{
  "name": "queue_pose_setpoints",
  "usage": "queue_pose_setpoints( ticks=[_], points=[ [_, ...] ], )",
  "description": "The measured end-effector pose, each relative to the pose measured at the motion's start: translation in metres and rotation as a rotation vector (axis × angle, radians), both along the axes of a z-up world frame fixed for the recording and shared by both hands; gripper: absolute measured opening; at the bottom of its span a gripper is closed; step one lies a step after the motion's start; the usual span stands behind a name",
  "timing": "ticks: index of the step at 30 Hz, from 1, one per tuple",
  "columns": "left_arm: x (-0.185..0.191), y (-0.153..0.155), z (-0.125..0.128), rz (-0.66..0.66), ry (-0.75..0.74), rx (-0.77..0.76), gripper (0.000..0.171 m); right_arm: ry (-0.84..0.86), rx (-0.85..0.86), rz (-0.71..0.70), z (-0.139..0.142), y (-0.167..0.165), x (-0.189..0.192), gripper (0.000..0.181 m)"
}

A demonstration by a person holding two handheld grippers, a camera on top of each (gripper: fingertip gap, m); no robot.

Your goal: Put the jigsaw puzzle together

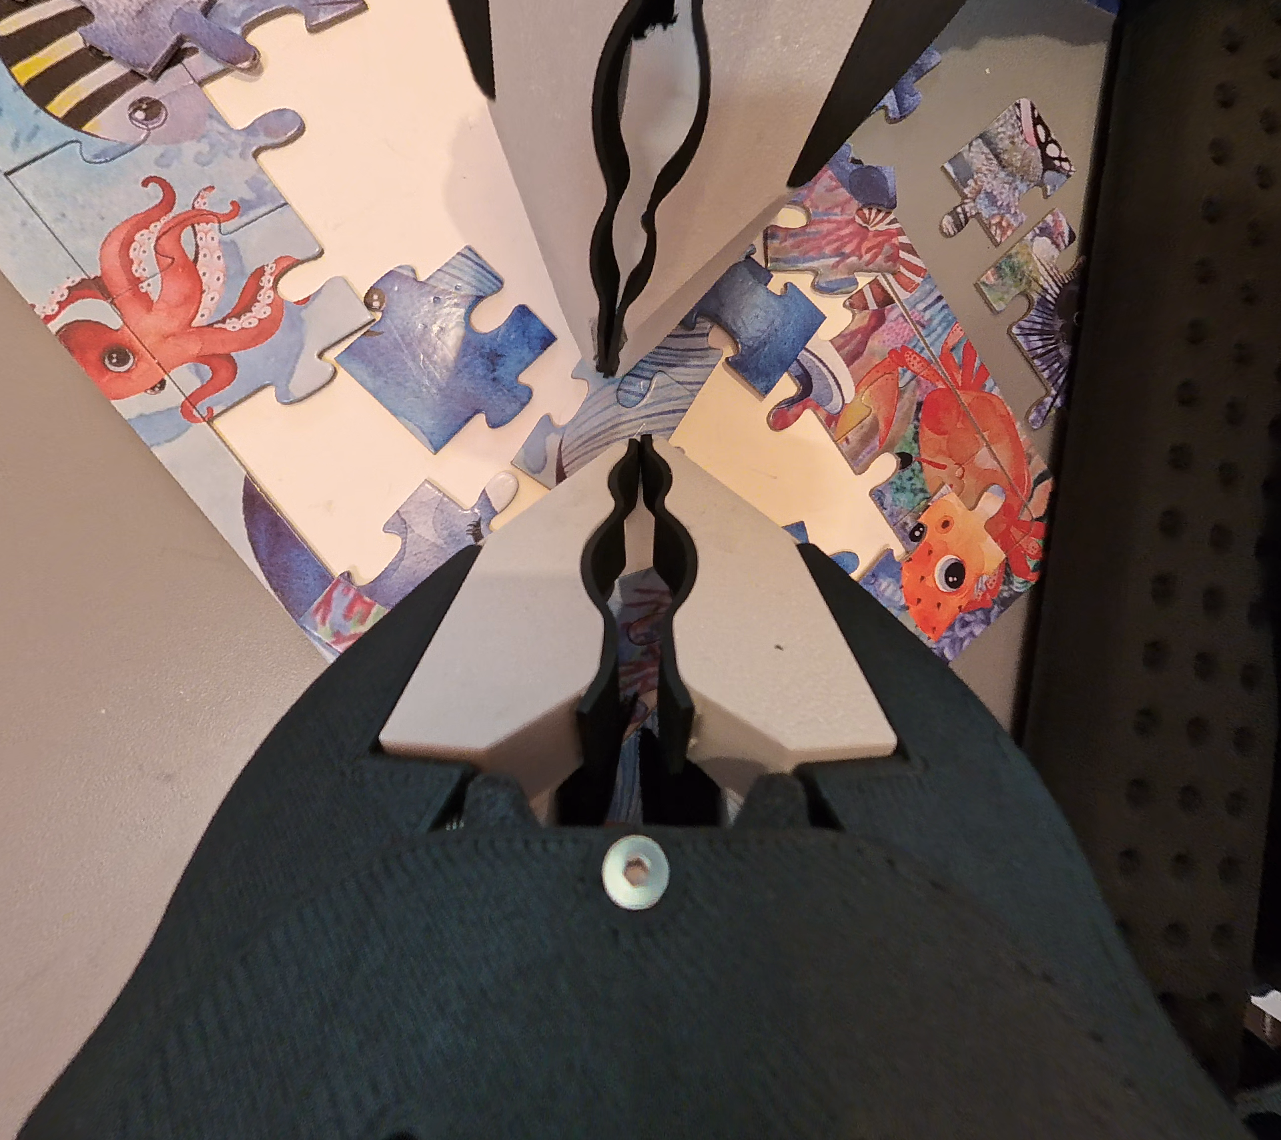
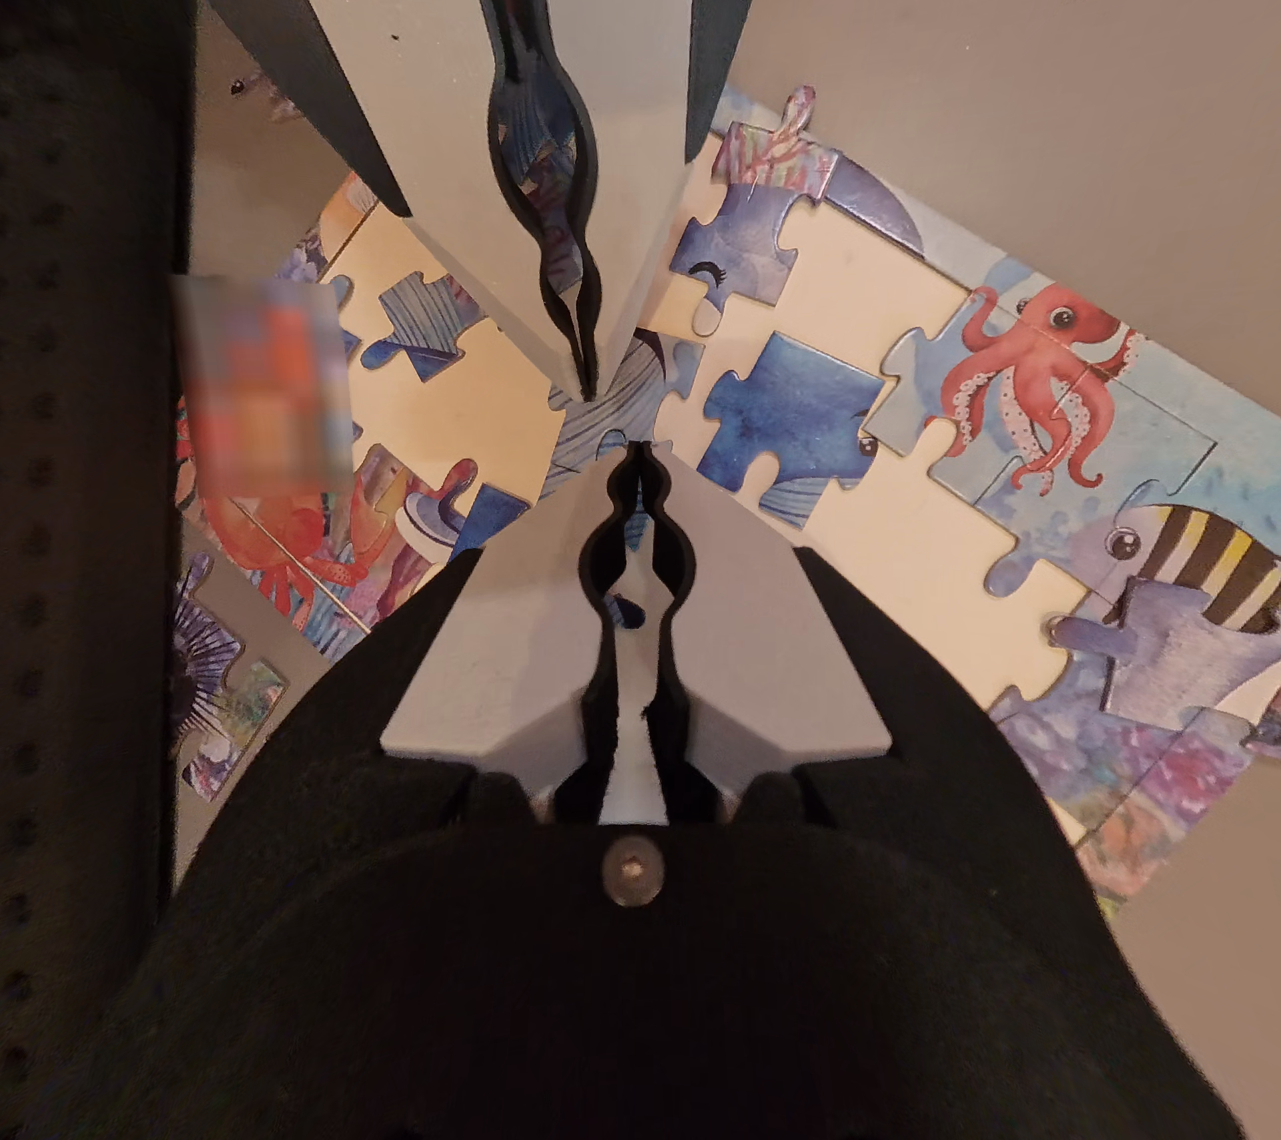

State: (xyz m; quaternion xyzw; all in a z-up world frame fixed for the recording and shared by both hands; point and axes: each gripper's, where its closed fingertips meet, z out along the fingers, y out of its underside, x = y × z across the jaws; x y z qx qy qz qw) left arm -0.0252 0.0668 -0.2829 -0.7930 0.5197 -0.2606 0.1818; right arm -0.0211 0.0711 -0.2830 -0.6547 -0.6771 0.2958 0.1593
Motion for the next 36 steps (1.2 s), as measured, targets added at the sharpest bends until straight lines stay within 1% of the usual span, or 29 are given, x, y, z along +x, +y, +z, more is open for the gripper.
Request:
queue_pose_setpoints(
  ticks=[7, 9, 10, 11, 13, 18, 20, 26, 28, 29, 36],
  points=[
    [-0.022, 0.015, 0.009, 0.077, 0.000, 0.042, 0.002, 0.038, -0.043, -0.038, 0.009, 0.005, 0.000, 0.001],
    [-0.027, 0.016, 0.008, 0.083, 0.018, 0.047, 0.005, 0.025, -0.052, -0.049, 0.007, 0.006, 0.001, 0.015],
    [-0.029, 0.015, 0.006, 0.083, 0.031, 0.048, 0.006, 0.014, -0.048, -0.053, 0.005, 0.007, 0.002, 0.020],
    [-0.031, 0.016, 0.004, 0.084, 0.047, 0.049, 0.007, 0.011, -0.044, -0.052, 0.004, 0.007, 0.002, 0.020],
    [-0.034, 0.016, 0.000, 0.086, 0.069, 0.054, 0.008, 0.002, -0.044, -0.045, 0.002, 0.006, 0.003, 0.020],
    [-0.033, 0.012, -0.001, 0.065, 0.072, 0.042, 0.010, -0.016, -0.034, -0.024, -0.001, 0.002, 0.004, 0.016],
    [-0.031, 0.009, -0.001, 0.053, 0.067, 0.036, 0.010, -0.023, -0.035, -0.016, -0.002, 0.001, 0.005, 0.011],
    [-0.029, 0.008, -0.001, 0.044, 0.064, 0.038, 0.010, -0.021, -0.028, -0.018, -0.002, 0.002, 0.005, 0.008],
    [-0.029, 0.008, -0.001, 0.044, 0.064, 0.040, 0.010, -0.017, -0.029, -0.019, -0.002, 0.002, 0.005, 0.005],
    [-0.029, 0.009, -0.001, 0.047, 0.066, 0.042, 0.010, -0.015, -0.027, -0.018, -0.001, 0.003, 0.005, 0.001],
    [-0.033, 0.013, -0.002, 0.063, 0.069, 0.047, 0.010, -0.007, -0.030, -0.016, 0.000, 0.002, 0.004, 0.000]
  ],
)
